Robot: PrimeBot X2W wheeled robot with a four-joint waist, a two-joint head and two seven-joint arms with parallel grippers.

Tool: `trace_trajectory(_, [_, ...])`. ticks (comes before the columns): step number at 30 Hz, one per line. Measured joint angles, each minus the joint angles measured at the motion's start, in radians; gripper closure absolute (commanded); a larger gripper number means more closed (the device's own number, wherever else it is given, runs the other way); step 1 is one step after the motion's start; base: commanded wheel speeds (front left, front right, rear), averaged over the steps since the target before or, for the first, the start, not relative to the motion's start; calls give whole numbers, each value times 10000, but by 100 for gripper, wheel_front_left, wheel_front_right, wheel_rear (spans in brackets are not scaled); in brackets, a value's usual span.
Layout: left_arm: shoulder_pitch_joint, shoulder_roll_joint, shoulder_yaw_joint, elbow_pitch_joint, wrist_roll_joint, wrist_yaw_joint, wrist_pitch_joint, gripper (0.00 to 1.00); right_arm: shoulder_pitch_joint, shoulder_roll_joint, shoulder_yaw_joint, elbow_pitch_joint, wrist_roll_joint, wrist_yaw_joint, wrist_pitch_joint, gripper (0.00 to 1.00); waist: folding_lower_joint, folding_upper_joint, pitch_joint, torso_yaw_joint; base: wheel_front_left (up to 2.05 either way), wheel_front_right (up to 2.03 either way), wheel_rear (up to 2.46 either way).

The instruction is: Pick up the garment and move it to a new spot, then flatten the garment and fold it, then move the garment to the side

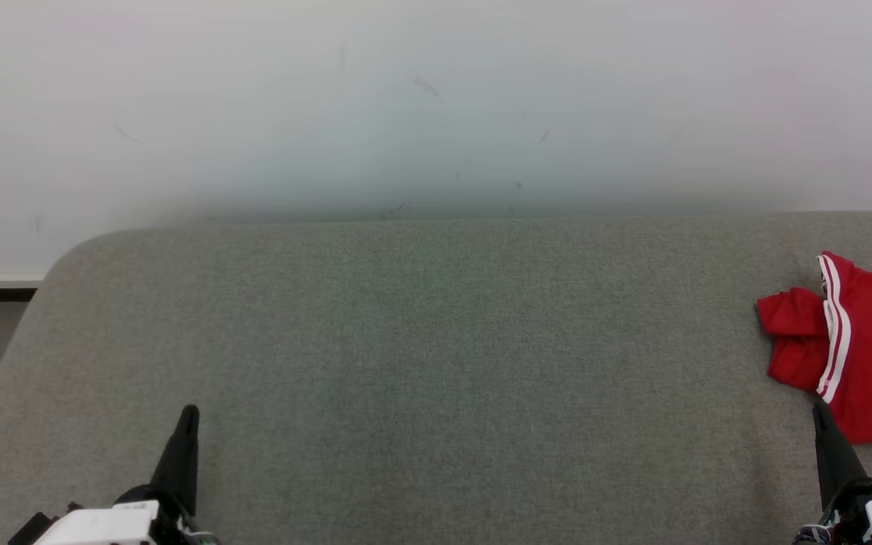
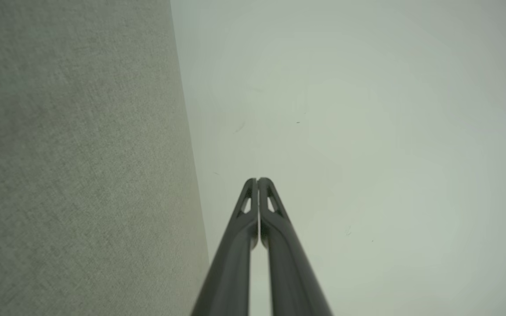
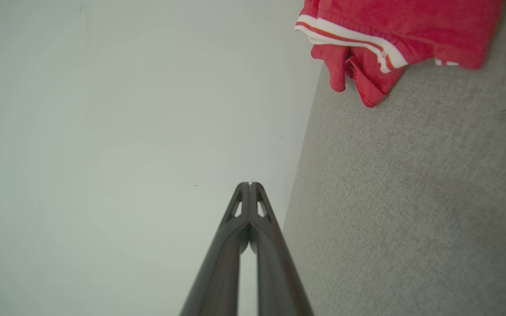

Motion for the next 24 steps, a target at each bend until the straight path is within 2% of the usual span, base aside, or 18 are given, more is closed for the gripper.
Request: trace_trajectory(24, [-1, 0, 0, 0, 0, 2, 0, 100, -1, 0, 0, 0, 0, 0, 0, 100, 0, 0, 0, 0, 0, 0, 0])
